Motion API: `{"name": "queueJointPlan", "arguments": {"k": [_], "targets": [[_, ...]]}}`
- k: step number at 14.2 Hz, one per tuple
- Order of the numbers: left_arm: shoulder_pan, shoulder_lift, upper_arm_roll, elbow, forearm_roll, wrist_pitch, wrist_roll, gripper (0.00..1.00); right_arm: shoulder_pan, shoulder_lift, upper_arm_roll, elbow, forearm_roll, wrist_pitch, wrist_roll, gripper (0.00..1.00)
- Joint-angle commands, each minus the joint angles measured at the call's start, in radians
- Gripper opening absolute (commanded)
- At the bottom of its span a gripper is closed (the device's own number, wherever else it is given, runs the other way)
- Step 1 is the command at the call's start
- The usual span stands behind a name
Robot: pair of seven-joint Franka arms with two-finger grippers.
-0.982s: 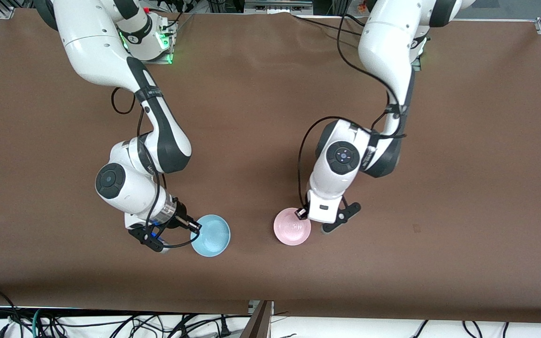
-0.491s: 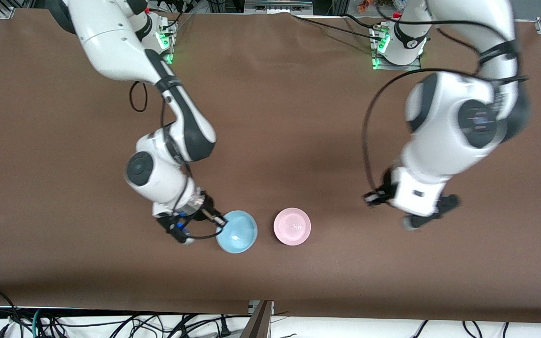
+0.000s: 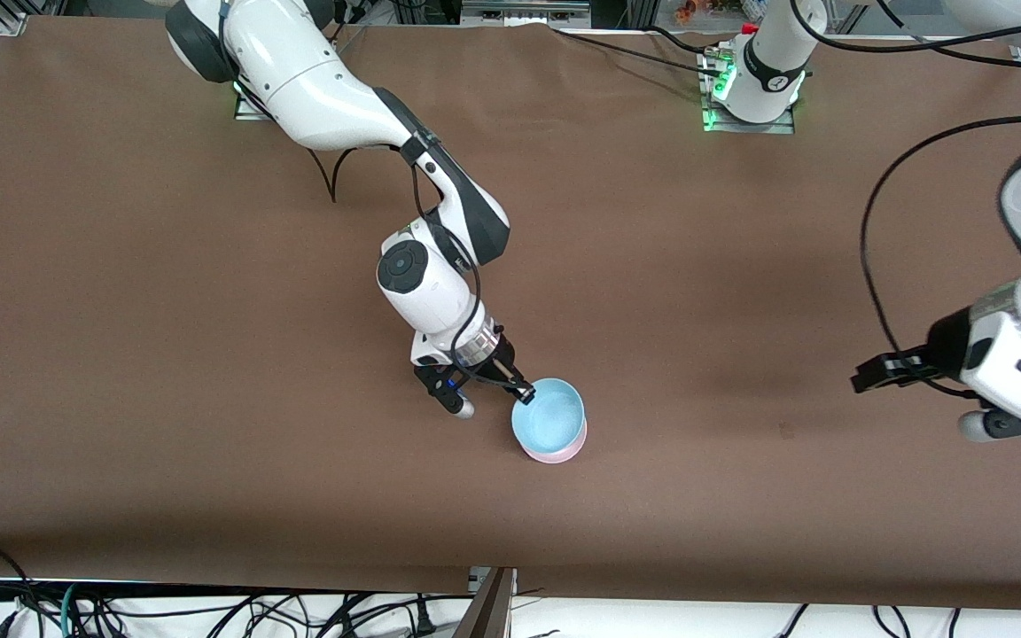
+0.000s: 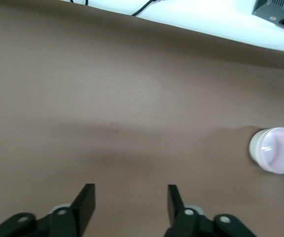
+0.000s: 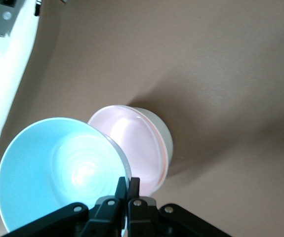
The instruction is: Stack pink and blue bowls on white bowl
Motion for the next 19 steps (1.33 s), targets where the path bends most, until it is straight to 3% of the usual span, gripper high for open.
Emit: {"name": "queueJointPlan", "arguments": {"k": [1, 11, 15, 19], "targets": [[0.026, -0.027, -0.016, -0.036, 0.012, -0.006, 0.093, 0.73, 0.013, 0.053, -0.010, 0.066, 0.002, 0.042, 0.020, 0.00], [0.093, -0.026, -0.018, -0.062, 0.010, -0.004, 0.333, 0.82, 0.026, 0.096, -0.025, 0.064, -0.061, 0.071, 0.000, 0.00], [0.110, -0.024, -0.019, -0.060, 0.012, -0.004, 0.343, 0.84, 0.026, 0.096, -0.025, 0.061, -0.065, 0.065, -0.005, 0.00], [0.109, -0.021, -0.018, -0.060, 0.021, 0.014, 0.343, 1.00, 0.026, 0.096, -0.025, 0.061, -0.078, 0.067, -0.005, 0.01]]}}
